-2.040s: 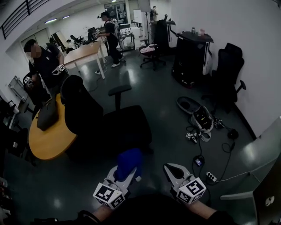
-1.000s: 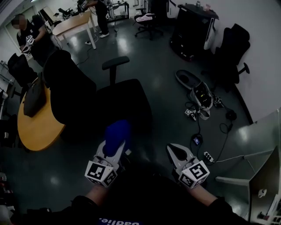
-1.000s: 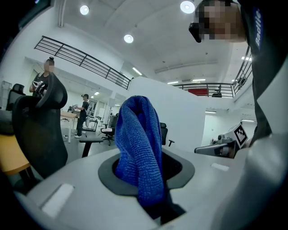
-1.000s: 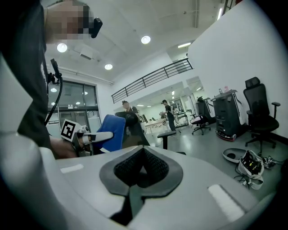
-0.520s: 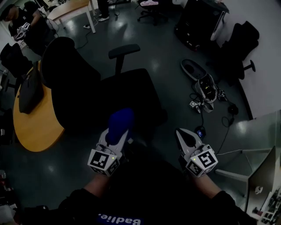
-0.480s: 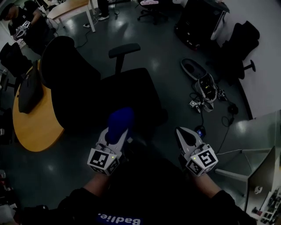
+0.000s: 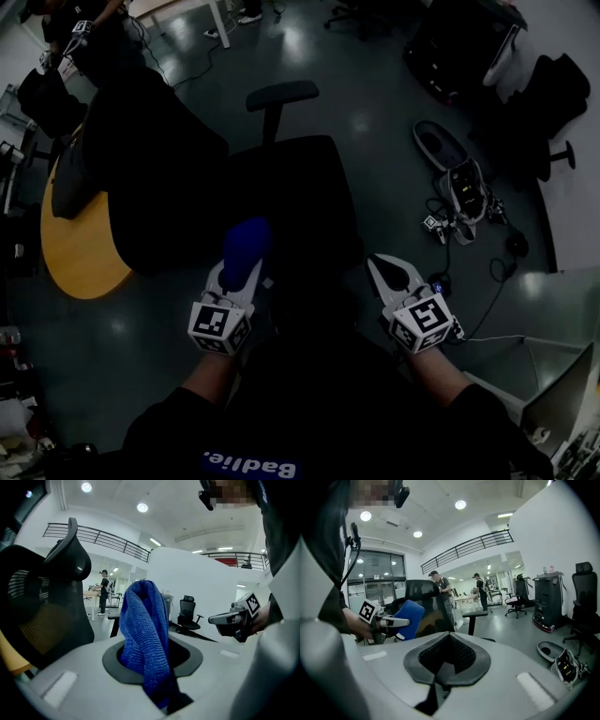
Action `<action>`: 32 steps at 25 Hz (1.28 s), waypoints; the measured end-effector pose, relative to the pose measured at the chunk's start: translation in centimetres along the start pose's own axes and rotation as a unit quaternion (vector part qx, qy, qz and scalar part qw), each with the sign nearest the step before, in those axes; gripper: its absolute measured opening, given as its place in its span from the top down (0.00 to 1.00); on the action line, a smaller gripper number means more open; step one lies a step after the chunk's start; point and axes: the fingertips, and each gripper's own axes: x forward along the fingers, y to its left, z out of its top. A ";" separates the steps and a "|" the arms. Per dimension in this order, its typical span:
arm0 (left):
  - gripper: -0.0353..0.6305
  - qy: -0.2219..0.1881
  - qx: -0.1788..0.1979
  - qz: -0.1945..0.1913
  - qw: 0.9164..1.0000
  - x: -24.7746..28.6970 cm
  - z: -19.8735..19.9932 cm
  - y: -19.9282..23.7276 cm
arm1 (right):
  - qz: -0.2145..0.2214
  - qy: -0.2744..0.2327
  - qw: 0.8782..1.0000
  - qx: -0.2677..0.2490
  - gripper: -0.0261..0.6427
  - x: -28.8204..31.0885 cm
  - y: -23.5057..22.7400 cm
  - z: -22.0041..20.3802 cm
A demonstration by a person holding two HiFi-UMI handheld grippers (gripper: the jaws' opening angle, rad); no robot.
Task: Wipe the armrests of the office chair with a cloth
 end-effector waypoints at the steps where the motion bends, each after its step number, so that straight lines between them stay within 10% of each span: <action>1: 0.76 0.007 0.005 0.012 1.000 0.4 -0.3 -0.1 | 0.007 0.007 1.000 0.001 0.95 0.1 -0.7 -0.6; 18: 0.76 0.119 0.033 0.131 0.984 4.9 -9.4 2.5 | 0.084 0.096 0.992 0.016 0.96 3.8 -7.5 -8.6; 32: 0.76 0.209 0.089 0.109 0.968 9.0 -14.1 3.3 | 0.074 0.180 0.981 0.013 0.96 6.6 -8.2 -14.9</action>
